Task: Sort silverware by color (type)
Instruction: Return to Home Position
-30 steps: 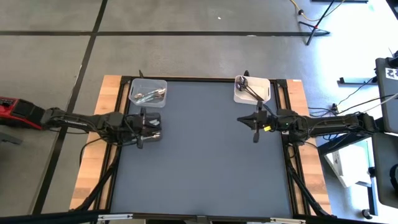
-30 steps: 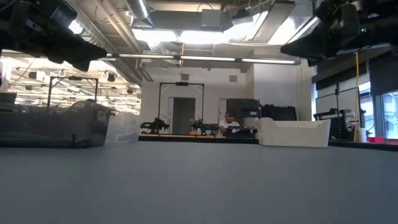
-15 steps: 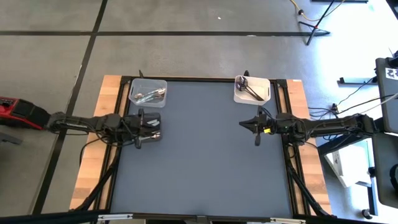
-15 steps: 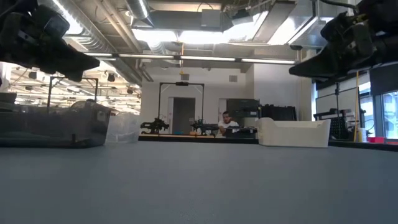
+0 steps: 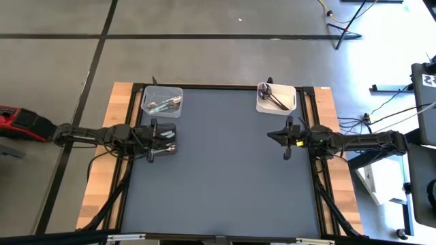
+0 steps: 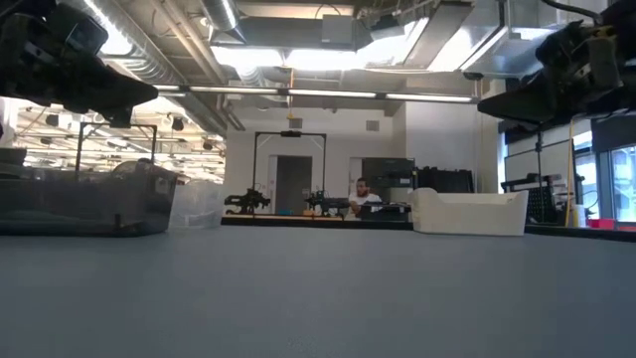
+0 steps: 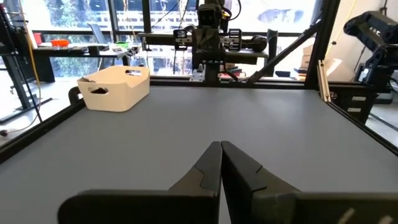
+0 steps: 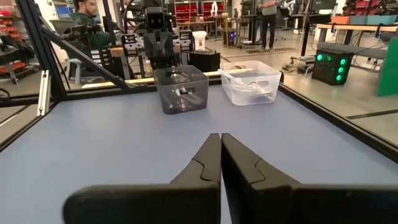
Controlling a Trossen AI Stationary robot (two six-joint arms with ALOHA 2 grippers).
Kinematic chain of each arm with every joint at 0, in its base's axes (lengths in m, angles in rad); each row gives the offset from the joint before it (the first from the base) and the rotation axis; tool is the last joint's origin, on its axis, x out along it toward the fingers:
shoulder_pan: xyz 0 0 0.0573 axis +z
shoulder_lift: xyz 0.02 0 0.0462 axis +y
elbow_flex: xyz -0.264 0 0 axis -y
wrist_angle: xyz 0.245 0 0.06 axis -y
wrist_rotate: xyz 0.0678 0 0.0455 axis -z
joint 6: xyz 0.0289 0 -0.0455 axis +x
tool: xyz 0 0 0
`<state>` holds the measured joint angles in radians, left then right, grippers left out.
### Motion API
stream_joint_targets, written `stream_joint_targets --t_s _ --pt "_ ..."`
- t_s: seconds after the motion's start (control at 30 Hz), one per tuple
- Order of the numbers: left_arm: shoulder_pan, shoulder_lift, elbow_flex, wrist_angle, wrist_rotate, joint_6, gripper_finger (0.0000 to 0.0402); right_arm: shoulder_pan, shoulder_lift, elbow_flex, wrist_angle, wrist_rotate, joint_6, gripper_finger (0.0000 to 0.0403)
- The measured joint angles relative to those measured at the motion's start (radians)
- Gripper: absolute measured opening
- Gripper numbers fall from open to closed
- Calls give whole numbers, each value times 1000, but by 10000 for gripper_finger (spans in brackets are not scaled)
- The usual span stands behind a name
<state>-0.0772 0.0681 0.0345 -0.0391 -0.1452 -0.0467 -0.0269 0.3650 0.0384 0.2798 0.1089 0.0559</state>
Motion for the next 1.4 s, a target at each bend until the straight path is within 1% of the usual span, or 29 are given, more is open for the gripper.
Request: stream_joint_targets --t_s 0.43,0.5,0.57,0.63,0.73,0.87,1.4 --pt "0 0 0 -1 6 4 5 0 -329 -9 -276 -20 7 3" --pt "0 0 0 -1 7 3 5 0 -365 -14 -291 -32 8 3" --pt "0 0 0 -1 7 3 5 0 -362 -29 -258 -76 9 3" --pt "0 1 0 -1 7 4 5 0 -362 -31 -256 -94 8 3" --pt "0 1 -4 6 18 4 5 0 -362 -31 -258 -86 16 3" --pt "0 1 -27 61 65 36 5 0 -362 -31 -260 -85 16 3" --pt "0 2 -27 58 88 58 5 0 -363 -31 -264 -93 10 3"
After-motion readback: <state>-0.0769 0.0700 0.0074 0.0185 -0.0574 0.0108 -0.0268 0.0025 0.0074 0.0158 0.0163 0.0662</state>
